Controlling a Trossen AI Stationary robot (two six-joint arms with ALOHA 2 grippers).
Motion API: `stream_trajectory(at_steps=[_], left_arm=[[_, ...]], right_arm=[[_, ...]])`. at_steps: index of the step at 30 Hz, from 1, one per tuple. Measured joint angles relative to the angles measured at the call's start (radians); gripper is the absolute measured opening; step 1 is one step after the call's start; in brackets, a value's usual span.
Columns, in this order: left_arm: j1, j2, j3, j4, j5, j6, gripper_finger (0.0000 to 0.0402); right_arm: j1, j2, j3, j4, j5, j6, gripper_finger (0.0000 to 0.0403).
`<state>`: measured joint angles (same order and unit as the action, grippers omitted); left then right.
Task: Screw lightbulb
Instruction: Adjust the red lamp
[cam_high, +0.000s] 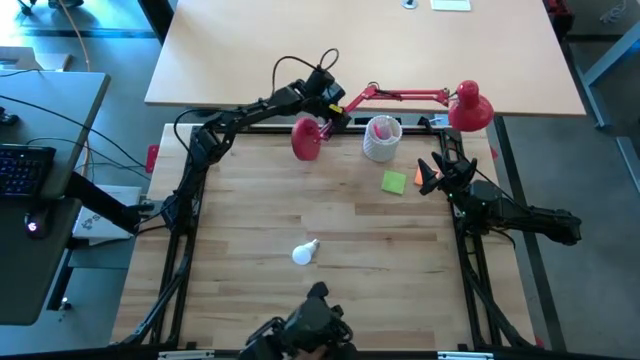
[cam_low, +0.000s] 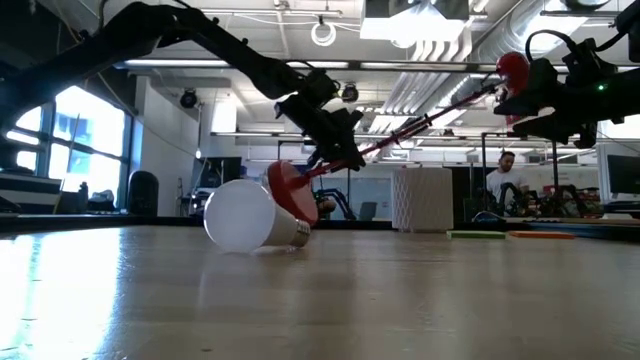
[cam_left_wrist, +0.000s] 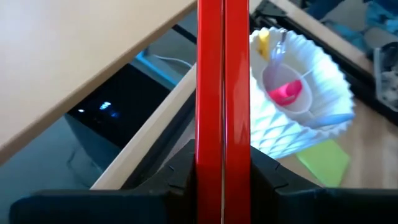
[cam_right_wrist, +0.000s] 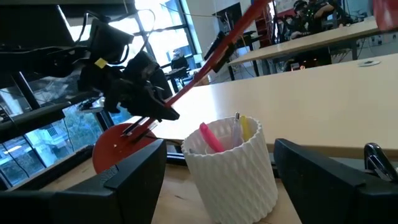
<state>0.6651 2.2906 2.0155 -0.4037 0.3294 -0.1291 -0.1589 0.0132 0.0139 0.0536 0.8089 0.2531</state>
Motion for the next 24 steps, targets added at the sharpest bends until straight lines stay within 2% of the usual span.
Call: stream_trajectory(at_steps=[9,14,19,24], left_arm=[[0.013,0.0,0.0,0.028,0.105,-0.008,0.0074],[0.036,-0.001,-0.003,0.143,0.268,-0.073,0.0074],[0.086,-0.069,-0.134,0.298,0.385,-0.129,0.0074],[0.146,-0.212,-0.39,0.485,0.413,-0.184,0.0074]], right_arm=[[0.0,0.0,0.0,0.0,0.0,0.0,0.0295],[0.0,0.0,0.0,0.0,0.0,0.0,0.0295],[0.0,0.0,0.0,0.0,0.0,0.0,0.0295],[0.0,0.0,0.0,0.0,0.0,0.0,0.0295]])
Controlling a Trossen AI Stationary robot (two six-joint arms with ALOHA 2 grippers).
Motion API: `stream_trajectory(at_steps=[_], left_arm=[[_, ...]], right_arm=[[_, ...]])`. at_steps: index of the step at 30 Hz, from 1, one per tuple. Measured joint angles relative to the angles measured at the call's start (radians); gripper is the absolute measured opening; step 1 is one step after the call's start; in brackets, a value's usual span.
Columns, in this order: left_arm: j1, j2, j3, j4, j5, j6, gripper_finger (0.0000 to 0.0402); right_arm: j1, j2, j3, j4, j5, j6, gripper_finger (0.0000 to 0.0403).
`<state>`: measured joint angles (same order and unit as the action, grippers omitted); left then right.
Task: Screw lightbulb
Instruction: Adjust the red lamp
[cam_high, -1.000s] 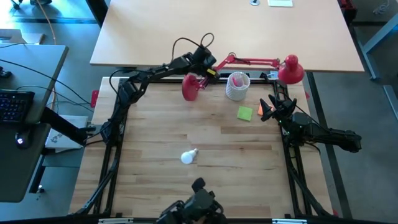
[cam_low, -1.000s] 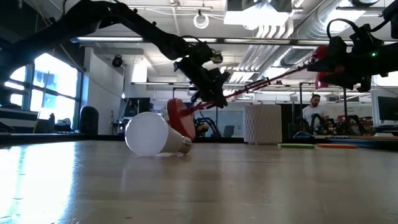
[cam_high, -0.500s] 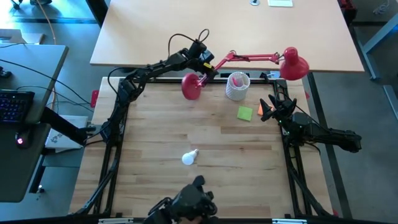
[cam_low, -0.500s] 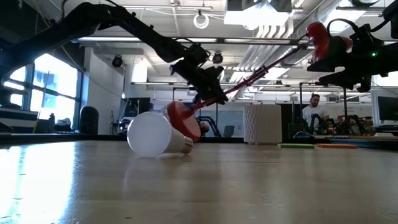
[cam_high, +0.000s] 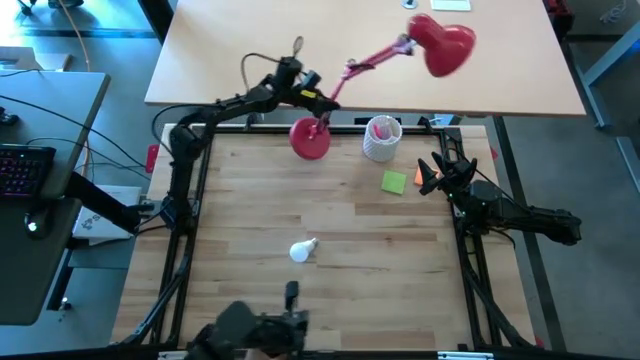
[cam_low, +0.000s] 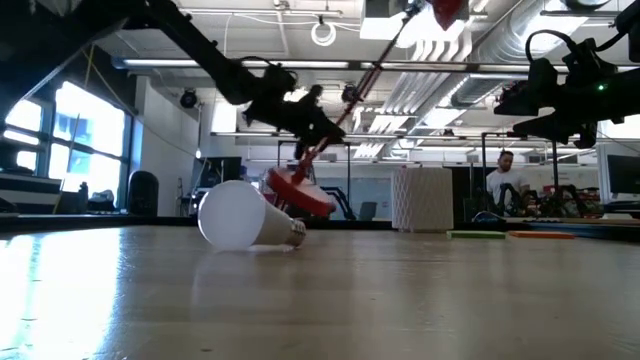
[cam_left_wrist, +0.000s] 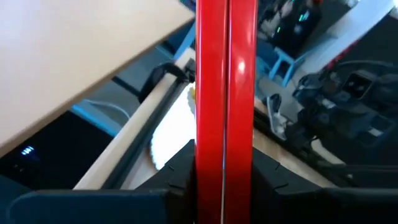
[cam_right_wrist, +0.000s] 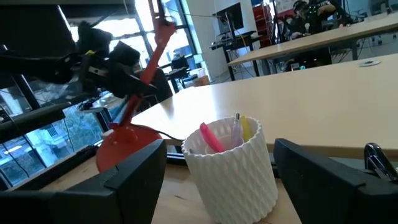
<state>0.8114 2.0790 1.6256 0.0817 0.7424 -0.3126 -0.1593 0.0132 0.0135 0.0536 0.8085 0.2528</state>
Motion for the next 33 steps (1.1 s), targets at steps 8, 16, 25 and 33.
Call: stream_trajectory(at_steps=[8,16,25,33], left_arm=[[0.086,-0.384,-0.491,0.514,0.094,-0.272,0.0074],[0.075,-0.412,-0.766,0.879,0.188,-0.388,0.0074],[0.069,-0.401,-0.881,0.847,0.121,-0.255,0.0072],[0.041,-0.406,-1.0,0.937,0.072,-0.229,0.0072]], right_arm=[[0.0,0.0,0.0,0.0,0.0,0.0,0.0295],[0.0,0.0,0.0,0.001,-0.002,0.0,0.0295],[0.0,0.0,0.0,0.001,-0.005,0.0,0.0295],[0.0,0.0,0.0,0.0,-0.004,0.0,0.0295]])
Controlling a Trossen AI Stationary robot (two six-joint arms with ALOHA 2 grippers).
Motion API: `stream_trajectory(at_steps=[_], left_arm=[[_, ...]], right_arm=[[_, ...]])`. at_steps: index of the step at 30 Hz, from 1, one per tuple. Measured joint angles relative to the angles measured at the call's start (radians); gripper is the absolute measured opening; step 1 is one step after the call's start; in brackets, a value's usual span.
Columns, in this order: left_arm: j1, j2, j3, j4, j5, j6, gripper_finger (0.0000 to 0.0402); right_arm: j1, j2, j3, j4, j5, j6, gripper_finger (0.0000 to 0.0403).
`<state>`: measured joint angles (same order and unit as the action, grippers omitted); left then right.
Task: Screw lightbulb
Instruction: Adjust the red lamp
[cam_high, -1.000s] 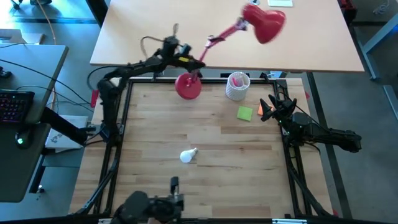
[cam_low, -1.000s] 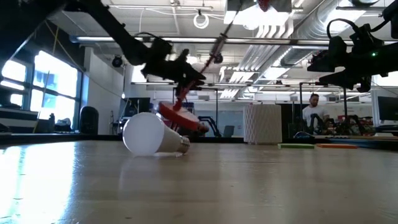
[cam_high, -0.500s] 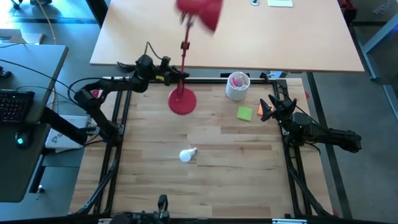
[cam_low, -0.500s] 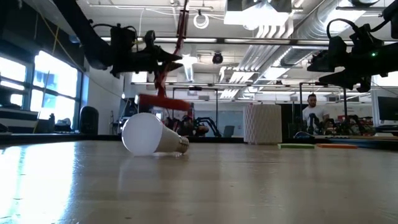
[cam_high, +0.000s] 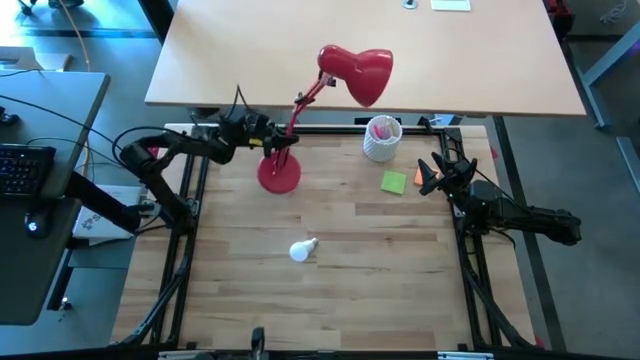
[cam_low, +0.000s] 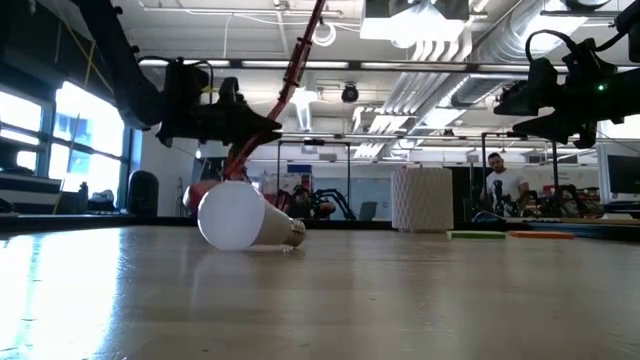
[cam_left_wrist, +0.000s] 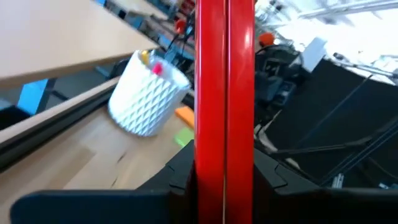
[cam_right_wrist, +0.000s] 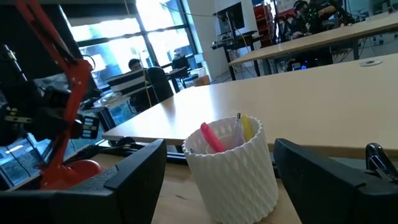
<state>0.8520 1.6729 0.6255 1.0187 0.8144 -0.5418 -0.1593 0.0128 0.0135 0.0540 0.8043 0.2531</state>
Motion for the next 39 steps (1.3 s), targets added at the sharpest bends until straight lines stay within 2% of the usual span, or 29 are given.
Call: stream_trajectory(at_steps=[12,16,22,25,29,35,39], left_arm=[[-0.04,0.013,-0.094,0.166,-0.035,0.029,0.0072],[-0.032,0.091,-0.098,0.286,-0.041,-0.021,0.0072],[-0.034,0.28,-0.099,0.532,-0.057,-0.171,0.0072],[-0.026,0.334,-0.088,0.549,-0.054,-0.229,0.0072],[-0.024,0.356,-0.083,0.552,-0.046,-0.211,0.0072],[-0.021,0.358,-0.081,0.554,-0.037,-0.113,0.012],[-0.022,0.361,-0.085,0.553,-0.013,-0.1,0.0154]], right_arm=[[0.0,0.0,0.0,0.0,0.0,0.0,0.0295],[0.0,0.0,0.0,0.0,0.0,0.0,0.0295],[0.0,0.0,0.0,0.0,0.0,0.0,0.0295],[0.0,0.0,0.0,0.0,0.0,0.0,0.0295],[0.0,0.0,0.0,0.001,0.0,0.0,0.0295],[0.0,0.0,0.0,0.0,-0.001,0.0,0.0295],[0.0,0.0,0.0,0.0,-0.001,0.0,0.0295]])
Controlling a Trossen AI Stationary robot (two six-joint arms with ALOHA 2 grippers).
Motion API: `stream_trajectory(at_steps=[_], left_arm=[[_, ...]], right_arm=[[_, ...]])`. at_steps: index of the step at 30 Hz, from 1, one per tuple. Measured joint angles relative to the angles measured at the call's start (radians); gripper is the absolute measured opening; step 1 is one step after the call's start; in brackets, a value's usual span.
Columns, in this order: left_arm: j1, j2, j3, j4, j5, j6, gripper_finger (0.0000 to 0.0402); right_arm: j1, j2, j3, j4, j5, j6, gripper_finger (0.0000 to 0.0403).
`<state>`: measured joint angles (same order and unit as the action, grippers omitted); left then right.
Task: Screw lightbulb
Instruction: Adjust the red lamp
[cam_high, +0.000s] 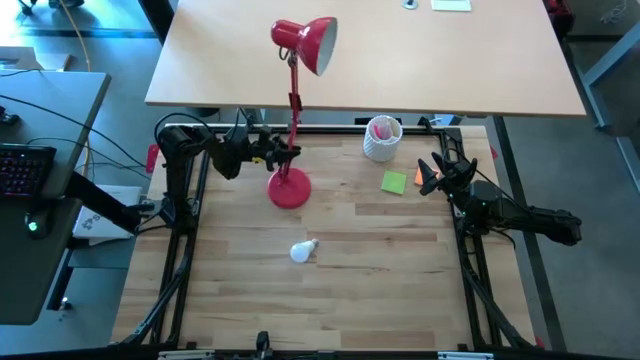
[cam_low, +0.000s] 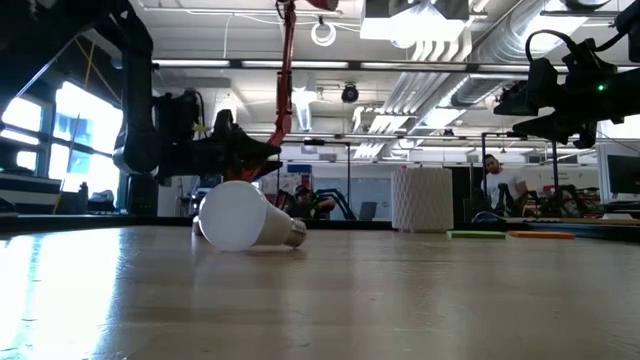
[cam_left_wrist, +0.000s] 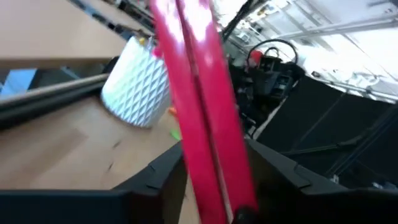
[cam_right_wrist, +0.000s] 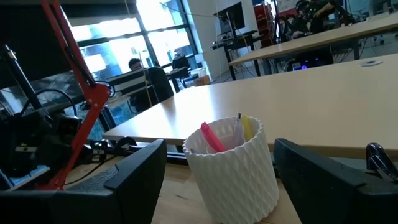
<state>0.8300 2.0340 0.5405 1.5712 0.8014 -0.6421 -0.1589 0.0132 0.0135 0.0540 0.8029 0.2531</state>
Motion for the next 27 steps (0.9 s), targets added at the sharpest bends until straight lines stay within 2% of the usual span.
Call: stream_trajectory(at_steps=[9,16,23,27], left_arm=[[0.071,0.003,-0.003,-0.008,0.147,-0.052,0.0205],[0.104,-0.007,-0.002,-0.005,0.177,-0.071,0.0208],[0.144,-0.07,-0.002,-0.004,0.195,-0.06,0.0209],[0.184,-0.106,-0.002,-0.004,0.241,-0.066,0.0209]], right_arm=[[0.0,0.0,0.0,0.0,0.0,0.0,0.0295],[0.0,0.0,0.0,0.0,-0.002,0.0,0.0295],[0.0,0.0,0.0,0.0,-0.002,0.0,0.0295],[0.0,0.0,0.0,0.0,-0.002,0.0,0.0295]])
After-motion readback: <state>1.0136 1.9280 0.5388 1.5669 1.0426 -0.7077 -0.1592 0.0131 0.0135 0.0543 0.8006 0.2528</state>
